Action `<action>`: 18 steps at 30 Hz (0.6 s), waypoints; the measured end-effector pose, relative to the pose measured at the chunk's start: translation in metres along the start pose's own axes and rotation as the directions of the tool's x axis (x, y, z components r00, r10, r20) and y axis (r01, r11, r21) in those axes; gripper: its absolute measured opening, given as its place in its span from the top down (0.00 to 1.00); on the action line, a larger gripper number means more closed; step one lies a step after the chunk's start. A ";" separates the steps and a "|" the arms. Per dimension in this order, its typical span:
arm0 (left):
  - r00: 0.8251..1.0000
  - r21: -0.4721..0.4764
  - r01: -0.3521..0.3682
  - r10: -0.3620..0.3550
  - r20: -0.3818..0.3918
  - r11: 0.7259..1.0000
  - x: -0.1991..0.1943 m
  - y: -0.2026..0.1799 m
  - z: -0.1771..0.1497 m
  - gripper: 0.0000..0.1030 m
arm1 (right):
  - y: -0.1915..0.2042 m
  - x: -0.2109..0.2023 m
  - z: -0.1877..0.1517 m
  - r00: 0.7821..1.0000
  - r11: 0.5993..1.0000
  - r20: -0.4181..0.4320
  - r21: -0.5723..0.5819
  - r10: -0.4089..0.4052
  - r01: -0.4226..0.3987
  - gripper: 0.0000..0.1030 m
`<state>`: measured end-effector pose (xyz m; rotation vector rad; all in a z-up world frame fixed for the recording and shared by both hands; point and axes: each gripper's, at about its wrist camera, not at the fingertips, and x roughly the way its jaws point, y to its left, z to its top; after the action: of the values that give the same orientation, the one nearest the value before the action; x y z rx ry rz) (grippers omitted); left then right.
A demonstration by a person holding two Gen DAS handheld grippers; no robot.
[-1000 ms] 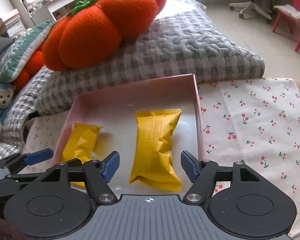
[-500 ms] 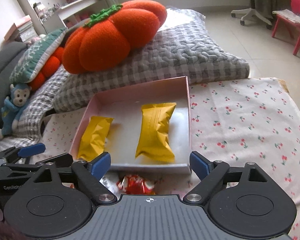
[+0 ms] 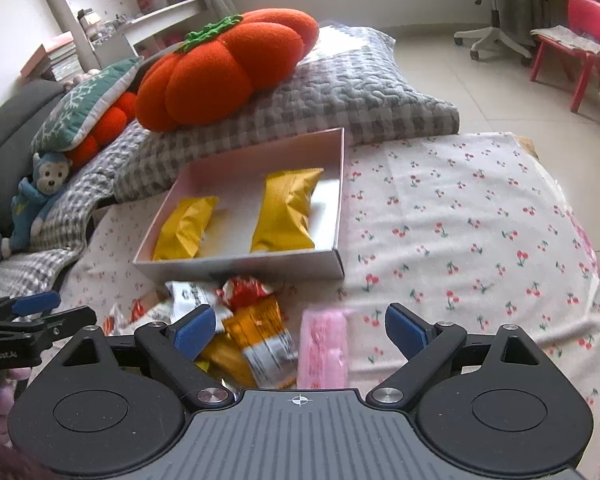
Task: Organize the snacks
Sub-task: 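Move both tools back over the snack pile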
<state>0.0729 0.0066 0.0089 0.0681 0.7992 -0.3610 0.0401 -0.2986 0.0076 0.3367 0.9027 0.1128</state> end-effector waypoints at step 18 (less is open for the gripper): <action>0.994 0.064 0.014 -0.021 0.110 0.998 -0.004 0.002 -0.075 0.00 | 0.009 0.013 -0.076 0.997 0.980 0.083 -0.200 0.011 0.006 0.05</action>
<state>0.0193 0.0238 -0.0409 0.1000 0.6796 -0.4032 -0.0112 -0.2687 -0.0430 0.1543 0.8007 0.1890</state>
